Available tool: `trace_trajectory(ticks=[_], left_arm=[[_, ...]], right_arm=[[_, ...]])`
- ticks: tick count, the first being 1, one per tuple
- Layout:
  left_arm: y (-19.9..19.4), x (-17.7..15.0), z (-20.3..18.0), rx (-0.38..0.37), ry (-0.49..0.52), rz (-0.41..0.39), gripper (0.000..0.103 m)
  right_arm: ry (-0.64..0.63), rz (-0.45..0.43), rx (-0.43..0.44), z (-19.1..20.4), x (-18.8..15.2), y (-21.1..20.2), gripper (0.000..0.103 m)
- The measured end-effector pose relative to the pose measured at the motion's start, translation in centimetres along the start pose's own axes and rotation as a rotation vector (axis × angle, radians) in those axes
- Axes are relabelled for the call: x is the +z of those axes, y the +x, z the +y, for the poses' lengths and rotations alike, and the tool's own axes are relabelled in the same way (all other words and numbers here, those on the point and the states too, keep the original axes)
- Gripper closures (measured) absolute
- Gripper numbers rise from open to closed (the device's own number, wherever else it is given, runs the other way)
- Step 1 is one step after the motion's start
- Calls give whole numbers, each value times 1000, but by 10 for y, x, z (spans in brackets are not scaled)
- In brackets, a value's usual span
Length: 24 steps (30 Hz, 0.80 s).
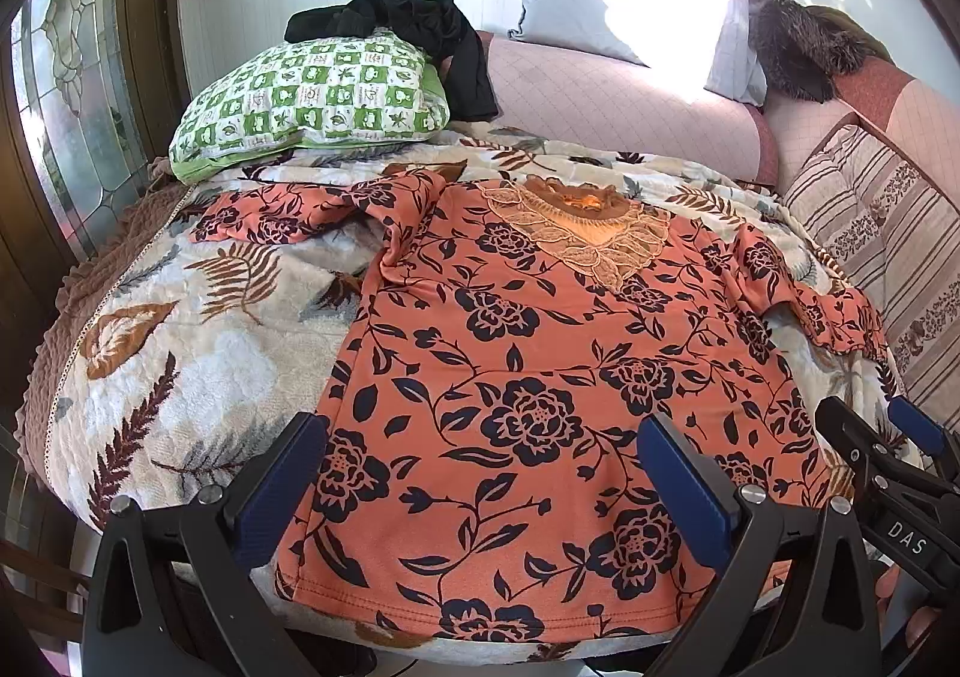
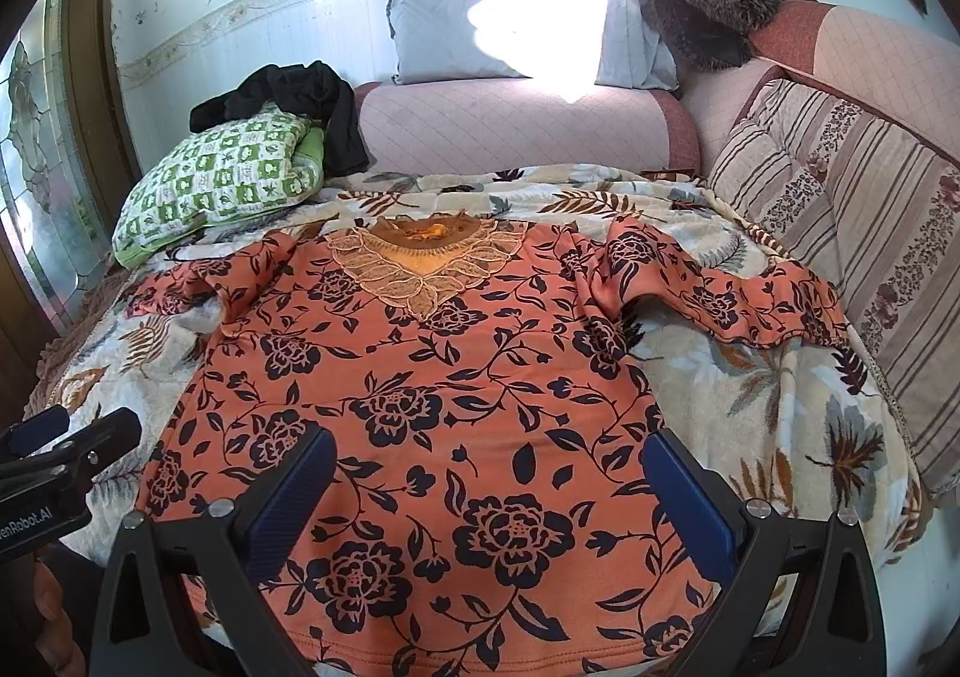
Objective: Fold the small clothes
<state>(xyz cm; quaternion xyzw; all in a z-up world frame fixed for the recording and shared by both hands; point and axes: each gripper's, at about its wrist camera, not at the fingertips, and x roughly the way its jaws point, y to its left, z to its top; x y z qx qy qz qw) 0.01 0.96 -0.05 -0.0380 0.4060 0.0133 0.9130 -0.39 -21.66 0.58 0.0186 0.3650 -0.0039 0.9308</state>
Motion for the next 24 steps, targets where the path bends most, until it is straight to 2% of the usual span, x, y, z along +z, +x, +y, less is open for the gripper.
trace_trajectory(ticks=[17, 21, 24], left_arm=[[4, -2, 2, -6, -12, 8, 0], [23, -6, 15, -12, -38, 52, 0], [41, -10, 26, 17, -35, 86, 0]], right_arm=[[12, 19, 15, -4, 1, 5, 0], [122, 100, 101, -34, -1, 23, 0], [321, 130, 211, -86, 0, 38, 0]])
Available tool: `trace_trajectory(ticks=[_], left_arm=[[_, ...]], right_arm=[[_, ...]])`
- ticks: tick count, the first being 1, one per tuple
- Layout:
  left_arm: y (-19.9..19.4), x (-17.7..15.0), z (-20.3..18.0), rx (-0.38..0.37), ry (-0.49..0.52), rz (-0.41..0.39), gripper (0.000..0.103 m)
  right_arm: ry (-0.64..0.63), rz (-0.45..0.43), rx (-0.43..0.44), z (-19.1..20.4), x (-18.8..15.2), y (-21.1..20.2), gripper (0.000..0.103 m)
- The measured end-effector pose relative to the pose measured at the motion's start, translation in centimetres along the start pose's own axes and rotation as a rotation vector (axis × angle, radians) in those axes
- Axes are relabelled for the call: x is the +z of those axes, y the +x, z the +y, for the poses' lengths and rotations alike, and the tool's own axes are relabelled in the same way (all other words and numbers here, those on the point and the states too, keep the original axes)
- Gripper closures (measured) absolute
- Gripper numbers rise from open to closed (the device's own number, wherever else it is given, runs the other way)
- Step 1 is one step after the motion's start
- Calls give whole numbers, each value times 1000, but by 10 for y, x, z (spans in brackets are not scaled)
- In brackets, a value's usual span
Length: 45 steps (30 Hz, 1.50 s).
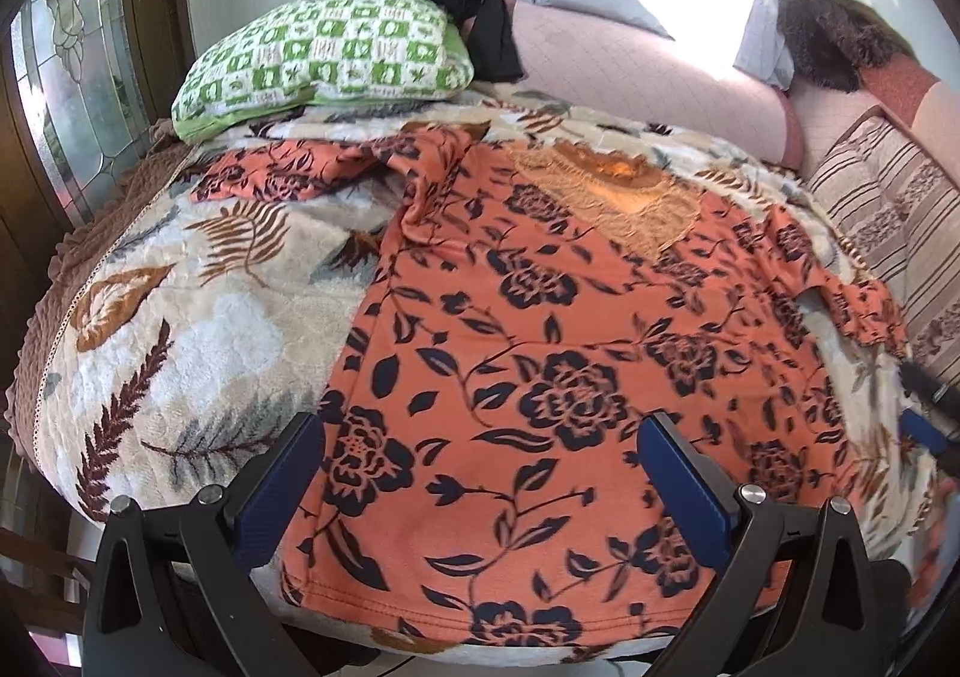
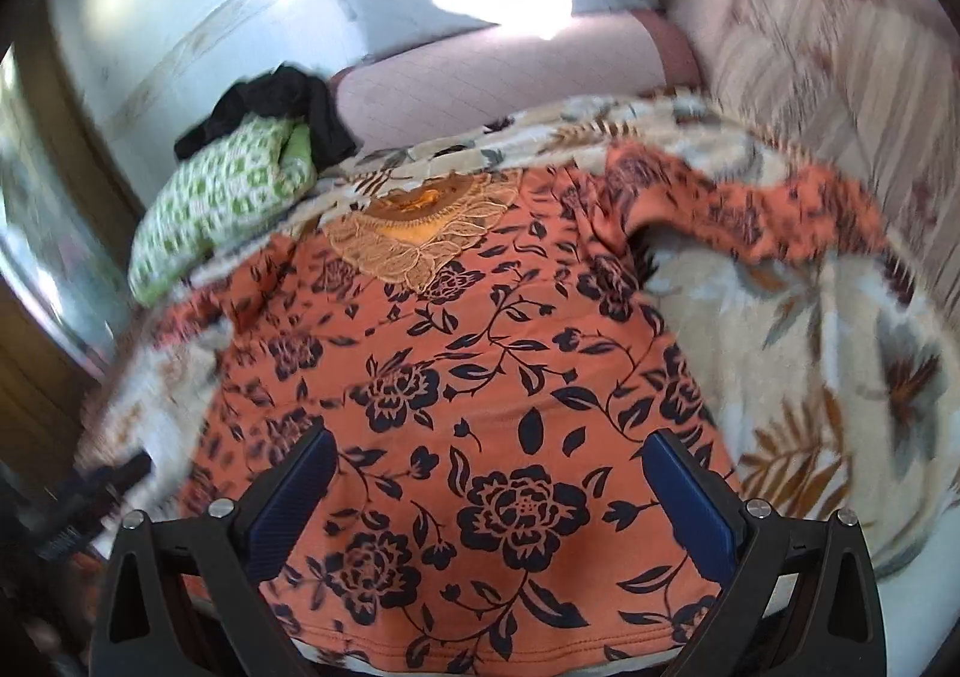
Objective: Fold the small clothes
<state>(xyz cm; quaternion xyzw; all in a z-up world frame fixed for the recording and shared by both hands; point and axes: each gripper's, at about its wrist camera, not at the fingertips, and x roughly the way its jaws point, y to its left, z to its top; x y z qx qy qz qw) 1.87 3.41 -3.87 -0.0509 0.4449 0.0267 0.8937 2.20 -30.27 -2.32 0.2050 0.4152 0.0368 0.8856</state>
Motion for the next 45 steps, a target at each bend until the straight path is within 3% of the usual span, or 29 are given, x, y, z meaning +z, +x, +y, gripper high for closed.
trace_trajectory(ticks=[5, 7, 9, 13, 15, 19, 22, 24, 26, 27, 29, 32, 35, 38, 42, 45], left_arm=[[27, -1, 12, 18, -21, 53, 0], [36, -1, 13, 24, -17, 70, 0], [44, 1, 11, 31, -5, 79, 0], [61, 7, 4, 41, 14, 91, 0], [69, 9, -1, 41, 21, 100, 0], [81, 13, -10, 42, 43, 114, 0], [85, 14, -13, 44, 54, 115, 0], [87, 14, -12, 44, 53, 117, 0], [88, 13, -8, 46, 45, 120, 0], [88, 13, -6, 46, 42, 120, 0], [87, 13, 0, 47, 32, 110, 0], [86, 12, 11, 41, 4, 95, 0], [83, 12, 23, 29, -31, 81, 0], [78, 10, 37, 20, -65, 64, 0], [73, 4, 59, 21, -113, 53, 0], [72, 0, 78, 36, -147, 51, 0]], right_arm=[[466, -61, 146, -136, 46, 8, 0], [697, -121, 213, -201, 61, 13, 0], [832, -182, 241, -253, 74, 18, 0], [949, -245, 217, -324, 106, 33, 2], [983, -249, 223, -343, 118, 45, 8], [1003, -220, 214, -360, 135, 77, 26], [1021, -220, 181, -361, 135, 94, 31], [1041, -228, 161, -365, 134, 101, 42], [1032, -213, 105, -369, 137, 106, 75], [1011, -214, 73, -368, 140, 106, 79], [935, -233, 7, -358, 153, 98, 90], [712, -293, -91, -313, 188, 70, 93], [472, -348, -102, -239, 228, 47, 93], [229, -390, -69, -140, 248, 36, 93], [-100, -371, 9, 8, 231, 58, 93], [-253, -289, 75, 93, 187, 106, 93]])
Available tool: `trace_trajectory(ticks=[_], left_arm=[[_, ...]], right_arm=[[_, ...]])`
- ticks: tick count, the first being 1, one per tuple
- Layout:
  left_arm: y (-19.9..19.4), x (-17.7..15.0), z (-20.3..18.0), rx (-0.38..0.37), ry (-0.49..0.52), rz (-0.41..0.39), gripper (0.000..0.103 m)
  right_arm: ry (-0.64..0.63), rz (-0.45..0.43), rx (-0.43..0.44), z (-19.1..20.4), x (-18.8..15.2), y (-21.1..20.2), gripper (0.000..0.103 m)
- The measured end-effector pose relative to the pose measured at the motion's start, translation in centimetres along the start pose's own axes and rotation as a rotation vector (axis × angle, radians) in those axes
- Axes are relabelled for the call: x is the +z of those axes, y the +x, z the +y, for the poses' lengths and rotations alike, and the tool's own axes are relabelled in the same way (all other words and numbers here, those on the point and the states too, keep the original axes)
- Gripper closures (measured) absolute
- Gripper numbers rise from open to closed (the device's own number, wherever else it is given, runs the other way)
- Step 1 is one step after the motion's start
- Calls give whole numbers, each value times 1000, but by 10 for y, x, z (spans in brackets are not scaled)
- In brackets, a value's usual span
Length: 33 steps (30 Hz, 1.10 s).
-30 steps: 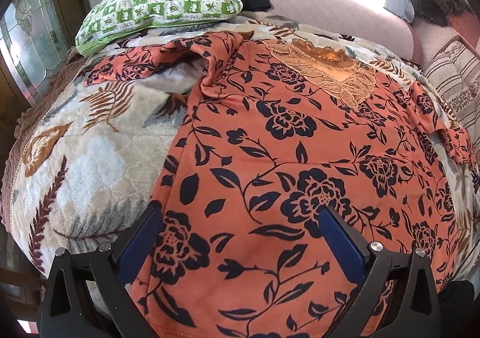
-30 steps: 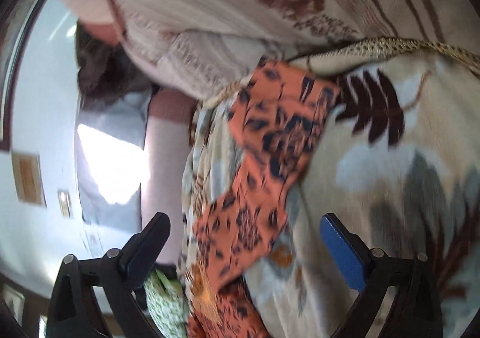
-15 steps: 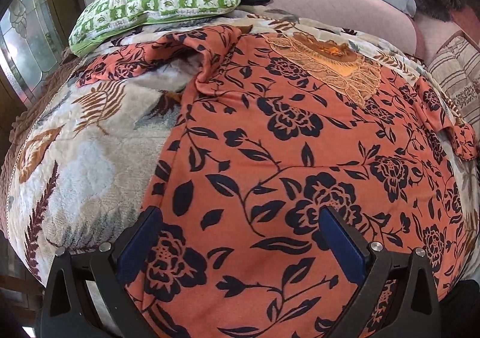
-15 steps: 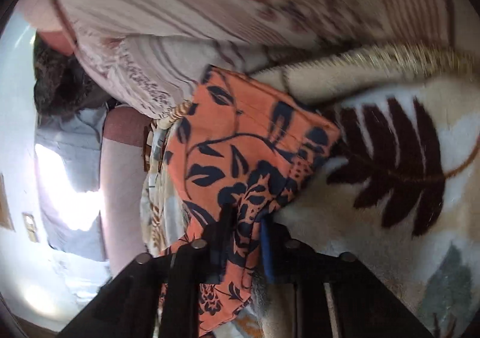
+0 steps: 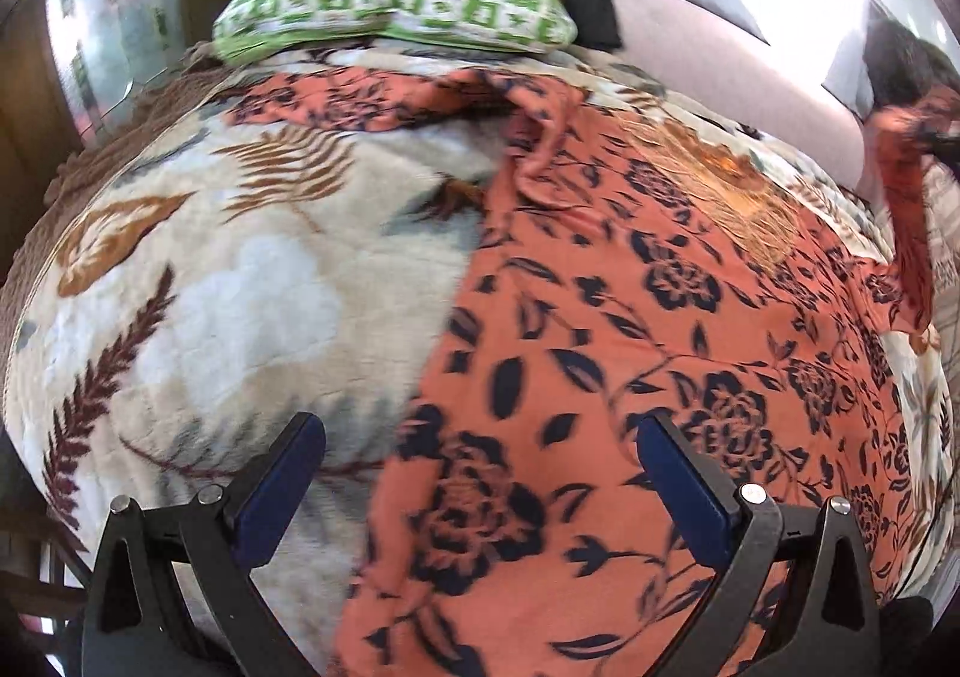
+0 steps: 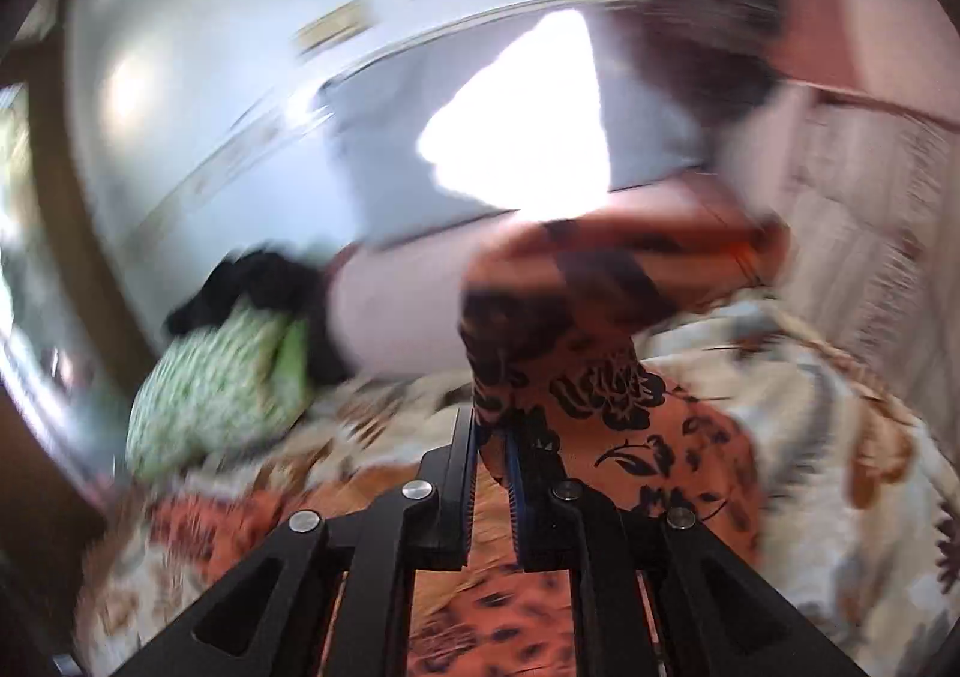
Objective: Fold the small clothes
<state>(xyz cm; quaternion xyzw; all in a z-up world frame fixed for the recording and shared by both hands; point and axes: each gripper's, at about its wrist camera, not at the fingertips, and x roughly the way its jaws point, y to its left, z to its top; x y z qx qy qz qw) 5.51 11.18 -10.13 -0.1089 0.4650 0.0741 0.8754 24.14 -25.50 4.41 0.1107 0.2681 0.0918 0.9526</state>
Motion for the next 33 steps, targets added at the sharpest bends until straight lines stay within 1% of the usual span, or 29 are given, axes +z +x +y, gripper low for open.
trace_trajectory(ticks=[1, 3, 4, 6, 7, 8, 9, 11, 13, 15, 17, 18, 19, 21, 22, 24, 26, 28, 29, 30, 32, 33], left_arm=[[1, 0, 6, 4, -13, 4, 0], [1, 1, 17, 6, -32, 4, 0], [1, 2, 21, 9, -38, 6, 0], [-1, 3, 27, 11, -42, 1, 0], [-2, 4, 28, 14, -38, -5, 0], [-2, 6, 29, 15, -30, -9, 0], [-1, 8, 29, 14, -22, -12, 0], [3, 16, 25, 1, -12, -7, 0], [7, 29, 12, -46, 1, -2, 0], [13, 46, -7, -129, 17, 16, 0], [22, 69, -30, -195, 42, 31, 0], [30, 83, -42, -245, 52, 49, 0], [39, 98, -53, -296, 46, 75, 0], [59, 121, -73, -385, 23, 119, 0], [69, 130, -82, -409, 20, 140, 0], [97, 146, -98, -427, -1, 178, 0], [125, 153, -109, -393, -22, 214, 2], [147, 155, -112, -364, -50, 257, 21], [156, 153, -111, -355, -70, 278, 26], [160, 152, -111, -340, -90, 280, 36], [160, 152, -113, -283, -83, 249, 69], [163, 154, -114, -264, -74, 263, 95]], right_arm=[[-26, 51, 26, 25, -18, 18, 93], [-90, 158, 38, 60, -58, 58, 92], [-114, 216, 41, 71, -81, 81, 89], [-125, 374, 22, 77, -129, 118, 48], [-91, 427, 31, 71, -148, 126, 17], [-54, 441, 51, 63, -158, 126, 18], [-20, 436, 66, 55, -162, 122, 18], [29, 396, 98, 39, -155, 104, 18], [112, 343, 132, 18, -141, 77, 18], [204, 307, 153, -4, -130, 57, 17], [293, 303, 186, -27, -128, 39, 15], [315, 314, 205, -34, -129, 33, 15], [329, 331, 227, -40, -132, 28, 15], [348, 337, 252, -50, -140, 16, 15], [352, 339, 264, -55, -145, 10, 15], [359, 336, 281, -64, -154, 2, 15], [365, 338, 282, -73, -164, 1, 15], [385, 337, 282, -83, -167, 2, 15], [400, 330, 286, -89, -167, 1, 15], [414, 323, 291, -95, -168, 0, 15], [445, 309, 295, -105, -168, -1, 15], [465, 307, 300, -110, -169, -1, 15]])
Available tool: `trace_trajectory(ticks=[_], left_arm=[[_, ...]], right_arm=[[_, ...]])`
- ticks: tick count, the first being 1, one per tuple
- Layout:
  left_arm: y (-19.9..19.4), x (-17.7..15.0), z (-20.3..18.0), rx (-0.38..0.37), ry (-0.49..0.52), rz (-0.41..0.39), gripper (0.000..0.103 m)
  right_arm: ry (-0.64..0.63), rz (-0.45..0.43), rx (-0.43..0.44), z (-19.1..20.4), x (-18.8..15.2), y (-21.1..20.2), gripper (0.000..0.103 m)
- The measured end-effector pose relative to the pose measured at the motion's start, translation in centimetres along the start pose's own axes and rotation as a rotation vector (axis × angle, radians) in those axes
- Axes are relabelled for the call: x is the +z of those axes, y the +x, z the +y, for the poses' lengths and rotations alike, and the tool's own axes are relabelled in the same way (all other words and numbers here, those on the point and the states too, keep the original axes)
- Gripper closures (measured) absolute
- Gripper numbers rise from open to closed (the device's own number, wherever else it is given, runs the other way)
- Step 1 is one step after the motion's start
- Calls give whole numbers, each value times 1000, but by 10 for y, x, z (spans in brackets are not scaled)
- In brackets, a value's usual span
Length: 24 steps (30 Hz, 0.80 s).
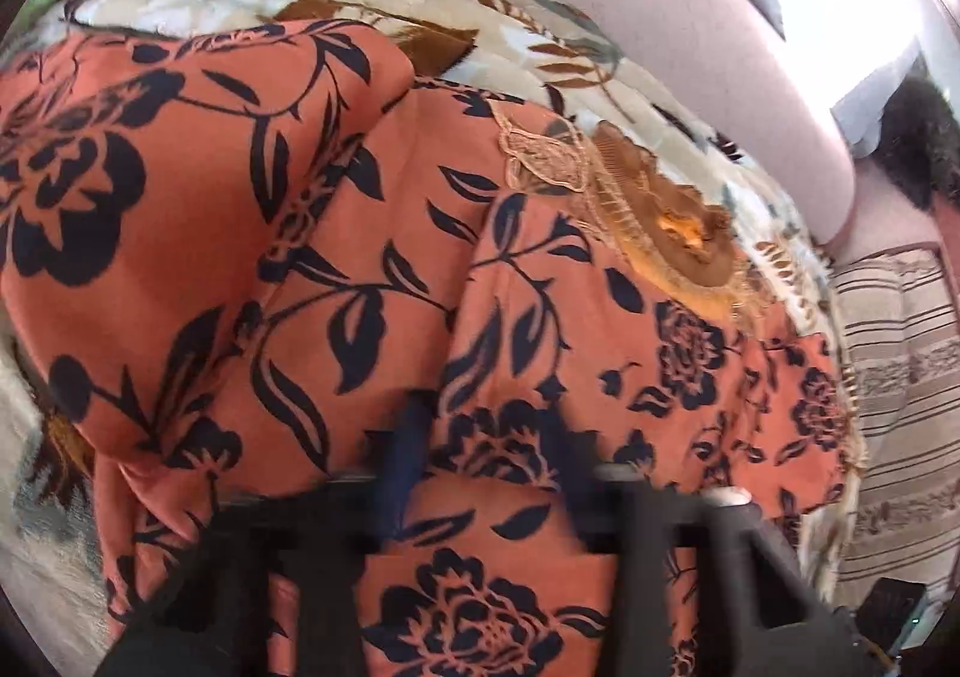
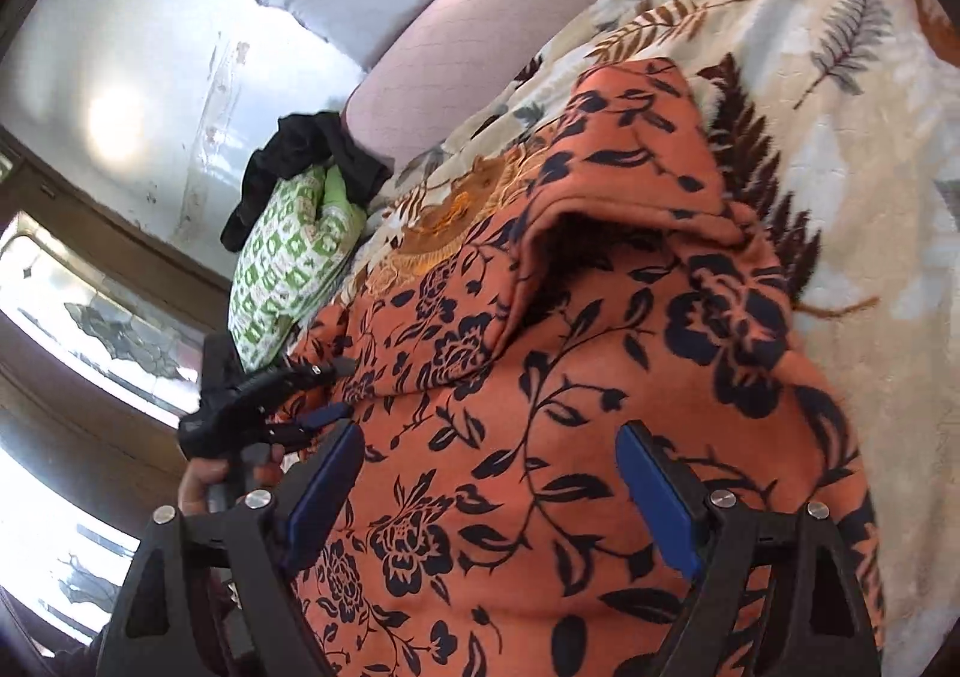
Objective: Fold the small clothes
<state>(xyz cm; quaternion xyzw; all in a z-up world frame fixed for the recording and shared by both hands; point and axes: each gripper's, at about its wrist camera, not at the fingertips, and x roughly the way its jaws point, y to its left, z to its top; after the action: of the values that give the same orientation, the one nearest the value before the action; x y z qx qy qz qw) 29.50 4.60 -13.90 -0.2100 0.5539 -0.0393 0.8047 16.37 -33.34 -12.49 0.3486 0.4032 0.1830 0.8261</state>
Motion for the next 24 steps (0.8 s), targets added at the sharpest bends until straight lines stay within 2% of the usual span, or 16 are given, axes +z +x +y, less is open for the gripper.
trace_trajectory(ticks=[2, 5, 7, 8, 9, 12, 16, 17, 19, 21, 22, 24], left_arm=[[-4, 3, 1, -3, -19, -13, 96], [-37, 4, -9, 35, 43, -162, 96], [-58, 1, -18, 91, 106, -280, 96], [-59, 0, -19, 94, 121, -289, 96], [-55, 0, -17, 91, 126, -270, 96], [-27, 2, -3, 153, 113, -203, 95], [-11, 1, 10, 130, 66, -184, 95], [-10, 3, 9, 129, 66, -186, 95], [-13, 4, 9, 124, 58, -190, 95], [-16, 2, 11, 122, 57, -197, 95], [-18, 0, 12, 123, 60, -200, 95], [-20, -2, 12, 118, 66, -202, 95]], right_arm=[[41, 0, 15, -8, 1, 1, 15], [58, 10, 9, -13, 1, 3, 15], [59, 3, 6, -15, 1, 1, 15], [64, -3, 7, -16, 2, 0, 15], [75, -4, 10, -19, 2, 0, 15], [149, 7, 47, -28, 4, -1, 15], [283, -4, 217, -34, 19, 0, 15], [315, -9, 235, -36, 26, 5, 15], [393, -49, 224, -46, 41, 15, 15], [539, -78, 209, -68, 49, 25, 15], [607, -111, 221, -80, 53, 26, 15], [669, -236, 198, -98, 59, 9, 15]])
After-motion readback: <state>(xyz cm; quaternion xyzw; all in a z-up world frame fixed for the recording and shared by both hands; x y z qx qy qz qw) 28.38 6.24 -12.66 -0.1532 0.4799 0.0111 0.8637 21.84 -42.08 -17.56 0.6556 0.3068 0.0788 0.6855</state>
